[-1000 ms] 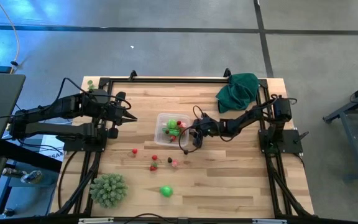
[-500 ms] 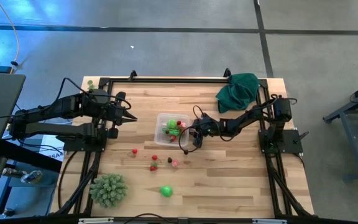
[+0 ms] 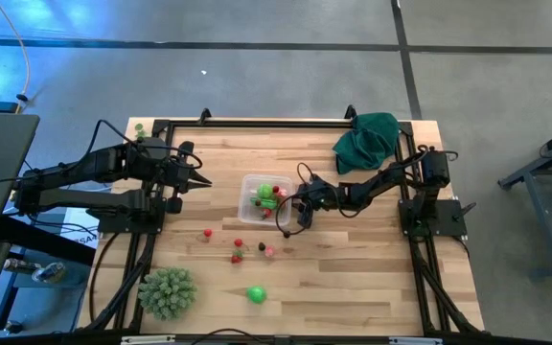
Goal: Pick and placing Produce into tupperware
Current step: Put the blueberry into the transparent container
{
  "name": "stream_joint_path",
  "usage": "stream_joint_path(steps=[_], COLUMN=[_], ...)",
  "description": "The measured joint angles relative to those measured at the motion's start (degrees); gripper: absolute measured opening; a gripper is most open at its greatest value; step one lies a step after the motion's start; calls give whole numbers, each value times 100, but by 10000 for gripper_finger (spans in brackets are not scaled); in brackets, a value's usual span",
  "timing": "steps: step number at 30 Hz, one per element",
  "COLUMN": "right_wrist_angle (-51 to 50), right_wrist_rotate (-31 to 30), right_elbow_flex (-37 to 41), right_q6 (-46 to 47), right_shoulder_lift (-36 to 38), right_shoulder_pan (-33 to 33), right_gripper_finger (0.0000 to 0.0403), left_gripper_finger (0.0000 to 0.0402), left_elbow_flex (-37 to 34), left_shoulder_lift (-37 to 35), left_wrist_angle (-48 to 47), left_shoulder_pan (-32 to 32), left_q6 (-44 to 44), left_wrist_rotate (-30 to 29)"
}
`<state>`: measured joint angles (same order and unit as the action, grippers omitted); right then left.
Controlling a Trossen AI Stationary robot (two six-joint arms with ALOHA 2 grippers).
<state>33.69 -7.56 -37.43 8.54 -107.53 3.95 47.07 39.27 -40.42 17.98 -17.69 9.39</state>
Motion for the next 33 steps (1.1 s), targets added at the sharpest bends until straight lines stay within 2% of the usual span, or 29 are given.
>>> stream_joint_path(steps=[6, 23, 33], right_wrist_angle=[0, 47, 68], right_wrist_rotate=[80, 30, 56], right_elbow_flex=[0, 0, 0], right_q6=[0, 15, 28], right_shoulder_lift=[0, 0, 0], right_shoulder_pan=[2, 2, 4], right_gripper_finger=[83, 79, 48], left_gripper_finger=[19, 19, 19], left_elbow_flex=[1, 2, 2], left_shoulder_lift=[-1, 0, 0], left_wrist_angle=[-1, -1, 0], left_shoulder_pan=[-1, 2, 1], left_q6=[0, 0, 0], left_wrist_rotate=[0, 2, 0])
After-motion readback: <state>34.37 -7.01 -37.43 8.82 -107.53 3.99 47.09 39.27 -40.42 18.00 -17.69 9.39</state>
